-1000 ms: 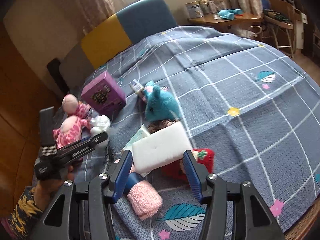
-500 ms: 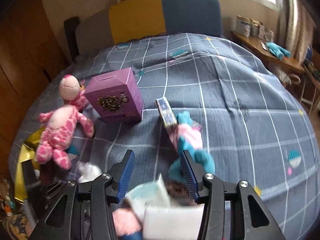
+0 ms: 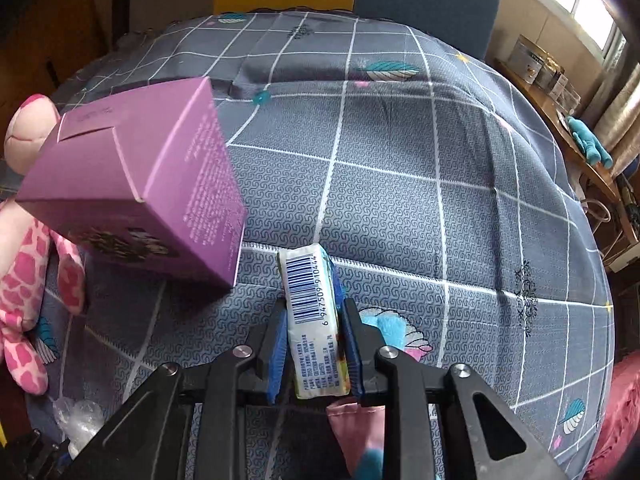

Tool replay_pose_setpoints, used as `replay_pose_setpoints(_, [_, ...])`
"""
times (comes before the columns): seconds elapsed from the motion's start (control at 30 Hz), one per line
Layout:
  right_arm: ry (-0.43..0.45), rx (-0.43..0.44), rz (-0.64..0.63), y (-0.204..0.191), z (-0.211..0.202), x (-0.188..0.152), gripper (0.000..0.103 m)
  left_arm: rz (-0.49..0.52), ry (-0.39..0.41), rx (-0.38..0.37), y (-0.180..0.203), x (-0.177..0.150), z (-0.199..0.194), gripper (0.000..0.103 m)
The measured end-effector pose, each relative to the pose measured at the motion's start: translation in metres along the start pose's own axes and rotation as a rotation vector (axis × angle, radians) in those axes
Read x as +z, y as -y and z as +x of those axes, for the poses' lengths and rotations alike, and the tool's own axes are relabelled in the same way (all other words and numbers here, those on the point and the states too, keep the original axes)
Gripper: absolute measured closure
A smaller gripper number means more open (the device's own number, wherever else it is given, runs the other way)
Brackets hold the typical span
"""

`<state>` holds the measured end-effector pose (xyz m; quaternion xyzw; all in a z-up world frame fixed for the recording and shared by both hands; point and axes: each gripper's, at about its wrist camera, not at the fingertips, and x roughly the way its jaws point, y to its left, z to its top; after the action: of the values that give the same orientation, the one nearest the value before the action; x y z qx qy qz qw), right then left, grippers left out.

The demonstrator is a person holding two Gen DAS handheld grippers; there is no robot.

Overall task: Organize soft objects
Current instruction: 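Lift the plastic bag with the left tool while the right tool grasps the white tissue pack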

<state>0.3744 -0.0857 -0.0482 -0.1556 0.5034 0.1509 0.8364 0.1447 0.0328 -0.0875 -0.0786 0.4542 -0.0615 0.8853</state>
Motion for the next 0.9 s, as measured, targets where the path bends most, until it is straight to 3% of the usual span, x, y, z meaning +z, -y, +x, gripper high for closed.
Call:
replay_pose_setpoints(0.17, [0.1, 0.062, 0.027, -0.006, -0.049, -0.019, 0.079, -0.008, 0.011, -0.001, -0.001, -0.001, -0.002, 0.074])
replay_pose_setpoints(0.37, [0.114, 0.191, 0.062, -0.017, -0.097, -0.065, 0.079, -0.009, 0.03, 0.018, -0.004, -0.001, -0.024, 0.075])
replay_pose_setpoints(0.6, [0.08, 0.274, 0.103, -0.038, -0.106, -0.119, 0.079, -0.007, 0.117, 0.02, -0.011, -0.01, -0.086, 0.075])
replay_pose_setpoints(0.9, [-0.004, 0.412, 0.032, -0.115, -0.095, -0.168, 0.079, -0.078, 0.173, 0.039, -0.039, -0.026, -0.147, 0.074])
